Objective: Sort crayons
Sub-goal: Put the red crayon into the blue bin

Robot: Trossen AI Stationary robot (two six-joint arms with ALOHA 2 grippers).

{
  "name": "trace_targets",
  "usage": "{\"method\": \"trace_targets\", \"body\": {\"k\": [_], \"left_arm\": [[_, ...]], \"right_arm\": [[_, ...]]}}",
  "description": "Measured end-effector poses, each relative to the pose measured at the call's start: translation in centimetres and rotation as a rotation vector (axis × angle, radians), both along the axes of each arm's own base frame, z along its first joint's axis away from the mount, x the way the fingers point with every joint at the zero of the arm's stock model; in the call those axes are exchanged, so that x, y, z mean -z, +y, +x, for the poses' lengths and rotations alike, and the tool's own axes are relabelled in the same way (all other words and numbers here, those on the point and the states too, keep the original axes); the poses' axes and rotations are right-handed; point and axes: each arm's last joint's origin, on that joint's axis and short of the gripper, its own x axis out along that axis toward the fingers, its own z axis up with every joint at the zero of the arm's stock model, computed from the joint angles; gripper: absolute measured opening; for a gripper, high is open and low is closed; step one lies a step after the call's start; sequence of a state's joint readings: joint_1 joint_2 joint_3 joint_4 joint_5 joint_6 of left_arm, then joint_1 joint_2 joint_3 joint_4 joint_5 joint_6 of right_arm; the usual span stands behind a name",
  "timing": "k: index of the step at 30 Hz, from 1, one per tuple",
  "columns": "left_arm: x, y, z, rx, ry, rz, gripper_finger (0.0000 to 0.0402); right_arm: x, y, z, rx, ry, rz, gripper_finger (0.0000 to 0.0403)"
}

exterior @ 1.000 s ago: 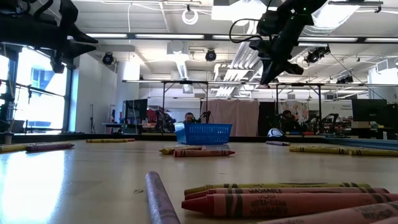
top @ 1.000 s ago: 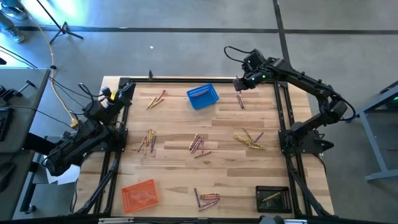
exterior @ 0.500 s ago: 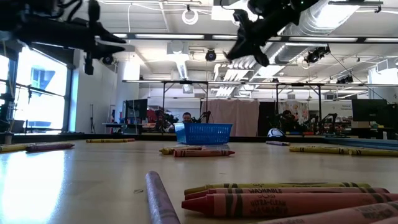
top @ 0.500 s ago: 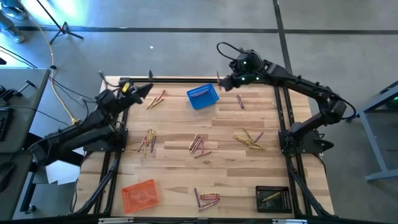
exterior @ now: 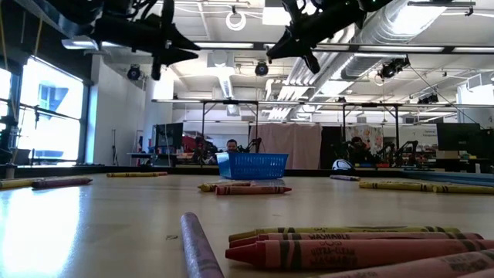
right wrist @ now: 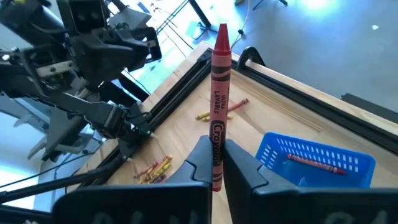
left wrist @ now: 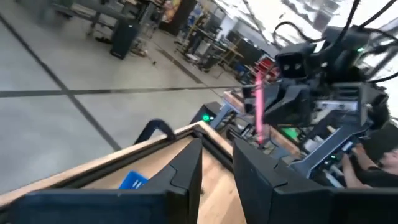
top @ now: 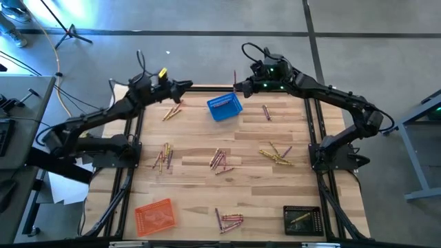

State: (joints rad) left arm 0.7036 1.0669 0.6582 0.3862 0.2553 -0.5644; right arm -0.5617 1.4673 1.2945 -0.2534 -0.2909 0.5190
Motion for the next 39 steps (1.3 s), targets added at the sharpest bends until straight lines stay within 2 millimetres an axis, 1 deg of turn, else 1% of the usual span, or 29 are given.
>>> {"method": "trace_targets", "body": {"k": [3,7,12,14,17,21,26,30,34,39], "left_arm": [[-0.6,0.6,1.3,0.066,0.001,-0.002,0.0076],[-1.0,1.1,3.4,0.169,0.01,-0.012,0.008],[-1.5,1.5,6.2,0.308,0.015,-0.019,0.0103],[-1.8,1.6,7.0,0.341,0.018,0.004,0.0114],[-2.2,2.0,7.9,0.346,0.02,0.037,0.0128],[-2.7,2.7,8.8,0.326,0.012,0.037,0.0142],[-2.9,3.2,10.5,0.342,0.011,0.033,0.0147],[-2.9,3.2,11.7,0.363,0.014,0.032,0.0147],[-2.8,3.1,12.2,0.37,0.016,0.031,0.0147],[-2.7,3.2,12.1,0.343,0.02,0.03,0.0147]], "right_arm": [[-0.2,0.0,0.1,-0.005,-0.015,-0.023,0.0005],[-0.4,0.0,0.2,-0.012,-0.03,-0.049,0.0005],[-0.4,0.2,0.3,-0.024,-0.025,-0.061,0.0005],[-0.4,0.4,0.4,-0.035,-0.023,-0.067,0.0005],[-0.3,0.8,0.6,-0.052,-0.017,-0.066,0.0005],[-0.2,1.6,1.0,-0.085,-0.008,-0.079,0.0005],[-0.2,2.4,1.5,-0.093,-0.005,-0.099,0.0005],[0.1,2.5,1.8,-0.072,0.016,-0.119,0.0005],[0.3,2.4,1.9,-0.062,0.023,-0.125,0.0005],[0.3,2.3,2.0,-0.063,0.02,-0.129,0.0005]]}}
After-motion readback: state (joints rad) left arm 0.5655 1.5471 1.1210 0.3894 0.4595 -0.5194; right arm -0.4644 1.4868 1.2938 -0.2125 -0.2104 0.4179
